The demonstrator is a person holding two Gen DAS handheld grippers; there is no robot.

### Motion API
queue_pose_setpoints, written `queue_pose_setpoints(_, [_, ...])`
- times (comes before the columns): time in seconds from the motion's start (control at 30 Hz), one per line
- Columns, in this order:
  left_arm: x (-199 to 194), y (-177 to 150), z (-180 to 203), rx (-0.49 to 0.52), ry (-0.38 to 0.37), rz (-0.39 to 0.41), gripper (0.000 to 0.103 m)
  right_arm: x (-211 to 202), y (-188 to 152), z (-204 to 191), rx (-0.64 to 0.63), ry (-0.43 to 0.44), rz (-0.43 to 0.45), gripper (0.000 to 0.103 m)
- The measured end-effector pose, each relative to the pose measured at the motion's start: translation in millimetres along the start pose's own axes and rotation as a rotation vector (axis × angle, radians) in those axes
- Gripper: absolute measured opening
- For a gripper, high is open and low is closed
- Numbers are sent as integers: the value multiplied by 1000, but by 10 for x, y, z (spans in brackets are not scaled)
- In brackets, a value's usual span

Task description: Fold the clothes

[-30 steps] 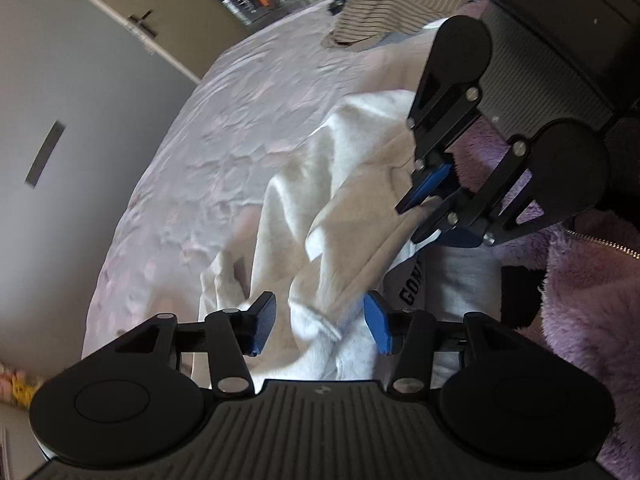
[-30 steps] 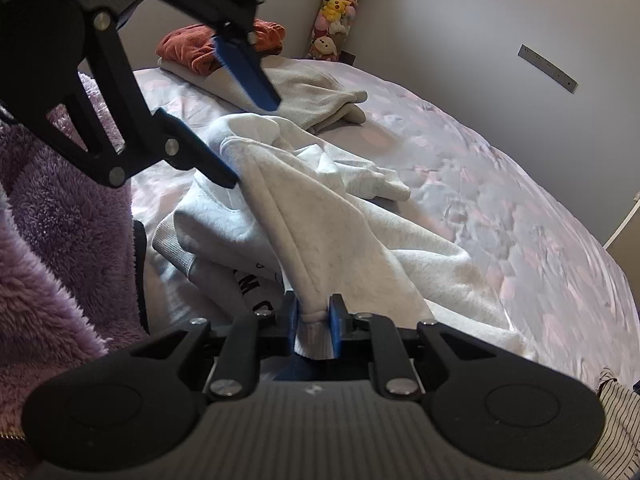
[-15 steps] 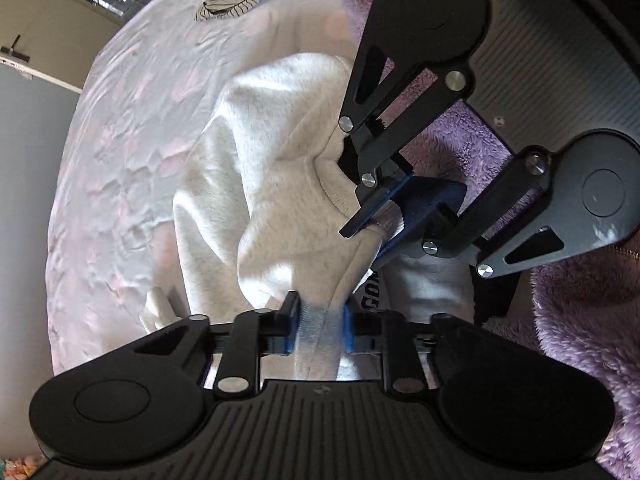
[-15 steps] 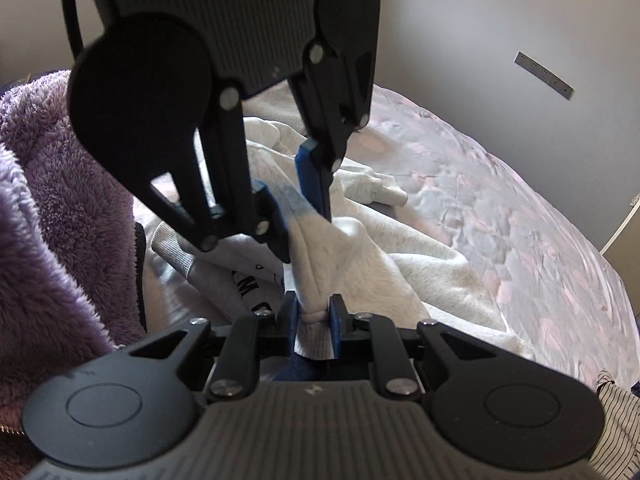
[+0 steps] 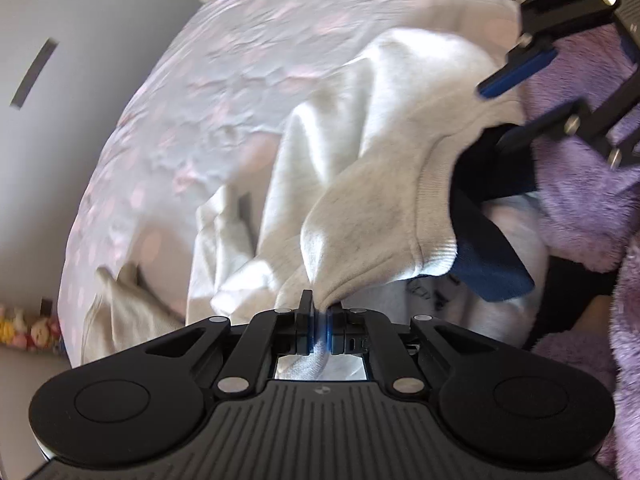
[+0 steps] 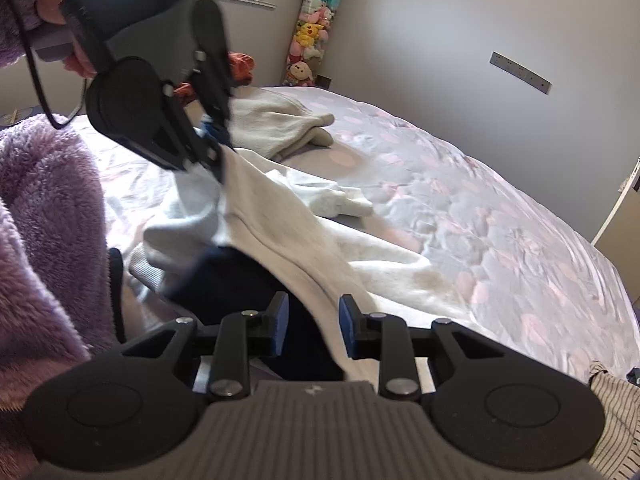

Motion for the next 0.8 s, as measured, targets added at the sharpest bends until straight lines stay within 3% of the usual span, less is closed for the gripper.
queue_pose_setpoints(0.13, [31,-62,-227,-83,26,3,4,-18,-151,200,-68,13,-30,31])
queue_pose_setpoints(0.37, [51,-158,-425,-172,15,30,4,-107,-347,407,-432,97,-107,32])
queue_pose_setpoints(0.5, [62,-172,-440,-179,2,47,4,1,-374,410,-635,186,-149,43])
queue_pose_setpoints(0.6, [86,-176,-466,-189,-11,60,4,132,-391,394,-763,250,-186,43])
queue_pose_setpoints(0.8, [132,-199,-521,-209,-40,80,4,471,-406,384,-868,352,-230,42])
Point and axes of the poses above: each gripper's, at about its wrist camera, not at the fingertips, and x roughly the way its jaws point, z to its right, y to its top, the point moved 3 cm from there along x, roughly the way its jaws point, and after that the axes turned 14 degrees about -x, right-handed, at the moved point
